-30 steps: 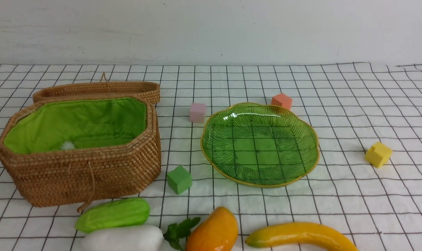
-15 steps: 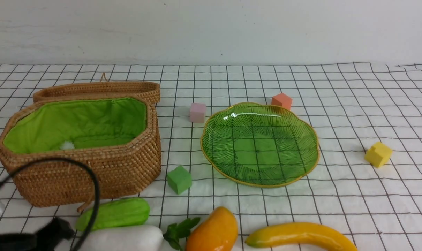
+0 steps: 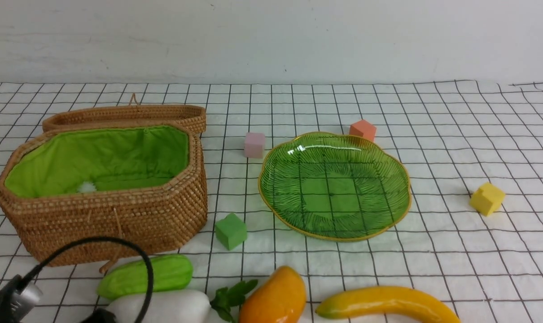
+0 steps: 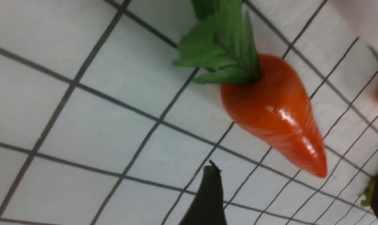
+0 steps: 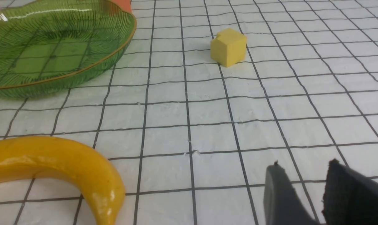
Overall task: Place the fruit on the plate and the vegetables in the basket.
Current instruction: Use the left arm to grab a carrot and put it into the left basket
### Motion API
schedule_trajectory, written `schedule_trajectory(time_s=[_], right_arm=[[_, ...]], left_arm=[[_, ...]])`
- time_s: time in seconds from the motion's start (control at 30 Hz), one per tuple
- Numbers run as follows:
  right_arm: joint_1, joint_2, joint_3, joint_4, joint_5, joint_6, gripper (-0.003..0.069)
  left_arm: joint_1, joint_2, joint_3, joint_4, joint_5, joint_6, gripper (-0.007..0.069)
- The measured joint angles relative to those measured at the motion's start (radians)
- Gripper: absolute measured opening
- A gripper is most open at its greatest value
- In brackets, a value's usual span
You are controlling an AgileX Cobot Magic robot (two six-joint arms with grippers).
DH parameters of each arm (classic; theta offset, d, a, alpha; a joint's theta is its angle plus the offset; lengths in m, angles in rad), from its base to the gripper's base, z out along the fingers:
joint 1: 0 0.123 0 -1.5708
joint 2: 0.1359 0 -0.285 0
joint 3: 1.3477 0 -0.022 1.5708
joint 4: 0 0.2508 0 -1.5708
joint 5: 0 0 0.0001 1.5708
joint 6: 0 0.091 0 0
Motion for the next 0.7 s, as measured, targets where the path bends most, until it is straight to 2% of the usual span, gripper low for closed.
schedule_trajectory(time_s=[0.1,0.3,0.4,0.43,0.5,0.53,0.6,0.7], right_arm=[[0.0,0.0,0.0,0.0,0.0,0.0,0.0239],[0.0,0.0,0.0,0.0,0.0,0.0,0.0239],[0.0,0.0,0.0,0.0,0.0,0.0,0.0239],[0.0,0.0,0.0,0.0,0.0,0.0,0.0239],[0.0,0.0,0.0,0.0,0.0,0.0,0.0239],[0.0,0.0,0.0,0.0,0.0,0.0,0.0239],[0.0,0.0,0.0,0.0,0.0,0.0,0.0239],[0.0,0.0,0.0,0.0,0.0,0.0,0.0239]], left_arm=[[-0.049,0.022,-0.001,0.006,-0.014,-0.01,0.063],[-0.157,0.063,-0.084,0.149,0.006,-0.162,0.0624],[-0.248,0.075,-0.194,0.305,0.068,-0.358,0.0616],[-0.252,0.075,-0.198,0.32,0.068,-0.372,0.0615],[-0.297,0.075,-0.21,0.386,0.06,-0.554,0.061],[-0.303,0.075,-0.207,0.397,0.057,-0.583,0.0608],[-0.338,0.079,-0.188,0.414,0.011,-0.717,0.0591],[-0.356,0.09,-0.162,0.416,-0.06,-0.79,0.058]])
